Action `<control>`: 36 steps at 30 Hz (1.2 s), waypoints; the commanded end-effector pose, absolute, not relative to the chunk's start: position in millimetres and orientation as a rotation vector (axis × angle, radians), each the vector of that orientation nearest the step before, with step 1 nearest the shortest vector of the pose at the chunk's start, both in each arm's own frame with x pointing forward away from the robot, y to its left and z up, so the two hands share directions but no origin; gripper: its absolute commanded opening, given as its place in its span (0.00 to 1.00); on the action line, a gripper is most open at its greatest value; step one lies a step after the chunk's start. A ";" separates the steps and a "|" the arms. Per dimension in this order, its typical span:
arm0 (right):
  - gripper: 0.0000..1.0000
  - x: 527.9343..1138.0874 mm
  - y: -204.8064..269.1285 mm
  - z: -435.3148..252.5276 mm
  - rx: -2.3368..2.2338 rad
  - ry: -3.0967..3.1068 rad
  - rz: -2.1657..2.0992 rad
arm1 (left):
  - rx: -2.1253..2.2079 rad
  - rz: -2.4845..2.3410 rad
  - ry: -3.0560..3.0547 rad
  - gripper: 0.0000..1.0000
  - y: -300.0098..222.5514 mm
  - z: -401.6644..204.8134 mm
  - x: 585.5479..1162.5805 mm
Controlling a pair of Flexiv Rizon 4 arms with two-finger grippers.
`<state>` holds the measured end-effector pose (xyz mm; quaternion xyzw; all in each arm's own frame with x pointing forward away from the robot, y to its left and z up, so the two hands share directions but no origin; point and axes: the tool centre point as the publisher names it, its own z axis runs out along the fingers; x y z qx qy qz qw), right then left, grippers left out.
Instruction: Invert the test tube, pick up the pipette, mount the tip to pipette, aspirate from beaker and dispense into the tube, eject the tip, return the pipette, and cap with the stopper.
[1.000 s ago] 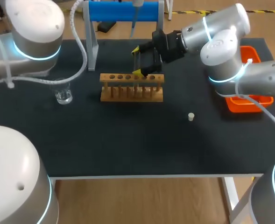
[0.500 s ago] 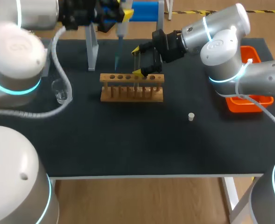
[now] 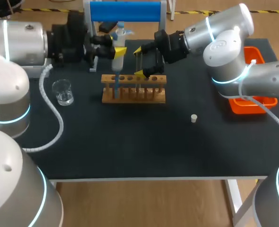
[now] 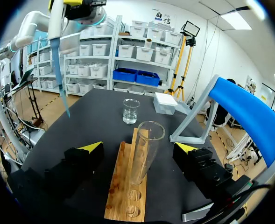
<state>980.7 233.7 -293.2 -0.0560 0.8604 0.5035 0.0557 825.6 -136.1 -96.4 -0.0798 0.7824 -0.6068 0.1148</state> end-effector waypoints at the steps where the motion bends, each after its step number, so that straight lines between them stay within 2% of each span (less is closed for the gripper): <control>1: 1.00 980.5 233.0 -293.3 -0.171 2.610 1.528 | -0.209 -1.864 2.240 0.00 -138.2 -108.8 829.1; 19: 1.00 980.5 233.0 -293.3 -0.171 2.610 1.528 | -0.190 -1.897 2.249 0.00 -179.1 -108.6 830.9; 36: 1.00 980.5 233.0 -293.3 -0.171 2.610 1.528 | -0.186 -1.895 2.253 0.00 -180.8 -108.0 831.0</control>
